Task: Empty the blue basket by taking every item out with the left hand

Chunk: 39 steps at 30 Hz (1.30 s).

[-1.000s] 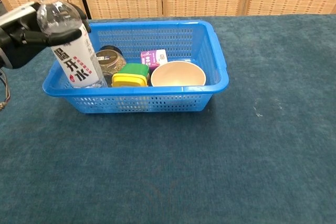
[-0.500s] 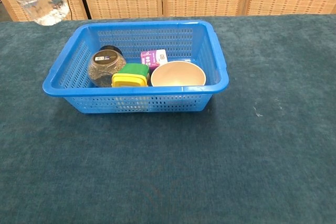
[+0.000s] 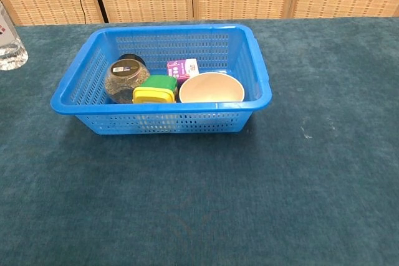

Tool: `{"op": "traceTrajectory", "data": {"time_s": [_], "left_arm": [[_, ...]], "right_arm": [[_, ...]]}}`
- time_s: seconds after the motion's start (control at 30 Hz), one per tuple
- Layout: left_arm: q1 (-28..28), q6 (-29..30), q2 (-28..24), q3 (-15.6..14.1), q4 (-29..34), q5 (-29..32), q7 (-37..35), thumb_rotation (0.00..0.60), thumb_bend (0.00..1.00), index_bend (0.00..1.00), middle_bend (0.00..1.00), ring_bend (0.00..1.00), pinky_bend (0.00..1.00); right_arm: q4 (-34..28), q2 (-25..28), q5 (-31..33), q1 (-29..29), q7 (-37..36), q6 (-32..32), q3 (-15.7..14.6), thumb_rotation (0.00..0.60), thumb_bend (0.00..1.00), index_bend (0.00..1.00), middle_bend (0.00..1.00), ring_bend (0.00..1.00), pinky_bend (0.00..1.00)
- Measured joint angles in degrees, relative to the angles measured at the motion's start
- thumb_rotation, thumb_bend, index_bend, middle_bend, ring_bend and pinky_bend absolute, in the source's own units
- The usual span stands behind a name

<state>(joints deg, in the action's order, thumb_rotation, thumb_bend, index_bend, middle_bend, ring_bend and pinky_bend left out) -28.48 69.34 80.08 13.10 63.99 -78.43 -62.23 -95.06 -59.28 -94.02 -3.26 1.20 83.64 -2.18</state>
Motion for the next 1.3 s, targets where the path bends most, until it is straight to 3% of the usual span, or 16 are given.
{"op": "traceTrajectory", "data": {"time_s": [0.1,0.13,0.23,0.27,0.33,0.57,0.87,1.07,1.3], "left_arm": [[-1.1,-2.5,3.3,0.0,-5.9,0.8,-2.2,0.6,0.37,0.57,0.47,0.44,0.5],[-1.7,-3.5,4.5,0.1,-8.0,1.0,-3.2,0.6,0.37,0.49,0.39,0.38,0.46],[-3.5,-6.2,6.9,0.4,-11.6,1.2,-6.0,0.6,0.33,0.09,0.06,0.06,0.16],[-3.9,-6.7,7.3,0.3,-12.1,1.0,-6.8,0.6,0.31,0.01,0.0,0.01,0.07],[-4.5,-7.0,7.7,0.1,-12.7,0.0,-8.7,0.6,0.28,0.0,0.0,0.0,0.0],[-4.8,-5.3,7.2,-1.5,-14.1,-3.0,-8.8,0.6,0.27,0.0,0.0,0.0,0.0],[-2.0,4.1,2.8,-1.4,-9.5,-5.3,-8.2,0.6,0.27,0.0,0.0,0.0,0.0],[-0.4,12.1,-5.0,-2.4,-0.1,-11.4,-5.7,0.6,0.27,0.0,0.0,0.0,0.0],[-1.8,9.4,-15.6,-5.5,16.3,-18.8,6.4,0.6,0.22,0.0,0.0,0.0,0.0]], "right_arm": [[-0.1,-0.1,0.4,-0.2,0.2,-0.5,0.1,0.6,0.0,0.0,0.0,0.0,0.0],[-0.2,-0.2,0.5,-0.2,0.2,-0.5,0.1,0.6,0.0,0.0,0.0,0.0,0.0],[-0.2,-0.2,0.7,-0.2,0.4,-0.5,0.2,0.6,0.0,0.0,0.0,0.0,0.0],[-0.2,-0.2,0.8,-0.2,0.4,-0.6,0.2,0.6,0.0,0.0,0.0,0.0,0.0],[-0.2,-0.2,1.2,-0.2,0.4,-0.8,0.3,0.6,0.0,0.0,0.0,0.0,0.0],[-0.3,0.2,1.3,-0.3,-0.4,-1.0,0.3,0.6,0.0,0.0,0.0,0.0,0.0],[-0.8,0.8,0.5,-0.3,-1.4,-0.6,0.0,0.6,0.0,0.0,0.0,0.0,0.0],[-1.3,0.9,0.1,-0.3,-1.6,-0.6,-0.2,0.6,0.0,0.0,0.0,0.0,0.0],[-1.4,1.0,0.2,-0.3,-1.9,-0.6,-0.2,0.6,0.0,0.0,0.0,0.0,0.0]]}}
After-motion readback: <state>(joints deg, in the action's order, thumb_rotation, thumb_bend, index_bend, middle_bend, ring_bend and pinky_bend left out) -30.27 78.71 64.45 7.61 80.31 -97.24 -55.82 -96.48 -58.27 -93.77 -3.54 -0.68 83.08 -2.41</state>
